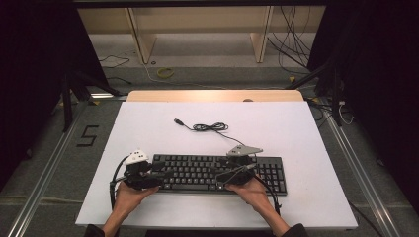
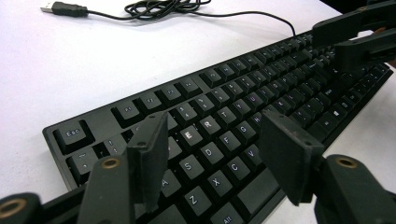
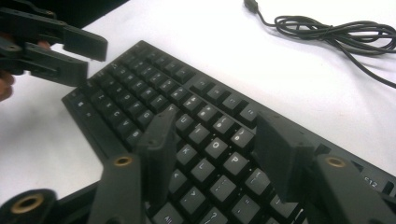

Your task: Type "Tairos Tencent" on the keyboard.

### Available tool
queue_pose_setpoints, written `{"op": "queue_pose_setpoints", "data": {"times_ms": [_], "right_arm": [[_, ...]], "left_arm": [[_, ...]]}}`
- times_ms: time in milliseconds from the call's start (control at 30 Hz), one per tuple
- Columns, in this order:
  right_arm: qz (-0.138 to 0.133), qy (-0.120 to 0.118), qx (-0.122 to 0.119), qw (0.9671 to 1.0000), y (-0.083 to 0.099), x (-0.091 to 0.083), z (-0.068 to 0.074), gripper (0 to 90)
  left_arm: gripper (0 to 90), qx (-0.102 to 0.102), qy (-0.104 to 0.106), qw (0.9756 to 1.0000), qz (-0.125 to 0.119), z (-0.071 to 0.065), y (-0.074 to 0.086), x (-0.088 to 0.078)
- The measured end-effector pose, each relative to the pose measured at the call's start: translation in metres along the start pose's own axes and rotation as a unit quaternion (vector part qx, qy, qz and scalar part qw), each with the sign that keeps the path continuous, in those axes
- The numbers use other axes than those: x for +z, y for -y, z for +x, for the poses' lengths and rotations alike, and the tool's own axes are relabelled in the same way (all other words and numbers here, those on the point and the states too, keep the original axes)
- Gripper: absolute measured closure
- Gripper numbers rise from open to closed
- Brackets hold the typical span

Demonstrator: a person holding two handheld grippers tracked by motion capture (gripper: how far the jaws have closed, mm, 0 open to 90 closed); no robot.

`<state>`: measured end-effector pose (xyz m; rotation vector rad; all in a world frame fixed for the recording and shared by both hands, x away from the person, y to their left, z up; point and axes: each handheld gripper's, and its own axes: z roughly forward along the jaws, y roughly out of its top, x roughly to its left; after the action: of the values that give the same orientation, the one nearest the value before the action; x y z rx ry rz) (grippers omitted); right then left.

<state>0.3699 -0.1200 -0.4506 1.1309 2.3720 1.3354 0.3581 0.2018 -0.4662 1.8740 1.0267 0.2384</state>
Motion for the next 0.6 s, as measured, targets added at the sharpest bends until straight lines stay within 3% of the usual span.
{"op": "queue_pose_setpoints", "data": {"times_ms": [267,600], "right_arm": [[-0.01,-0.004,0.004,0.9999,0.001,-0.008,0.001,41.1],[-0.015,-0.008,-0.005,0.9998,0.004,-0.012,0.003,38.6]], "left_arm": [[46.9,-0.001,-0.001,1.0,0.004,0.001,-0.001,0.003],[52.1,0.0,0.001,0.9999,0.011,0.003,-0.001,0.006]]}}
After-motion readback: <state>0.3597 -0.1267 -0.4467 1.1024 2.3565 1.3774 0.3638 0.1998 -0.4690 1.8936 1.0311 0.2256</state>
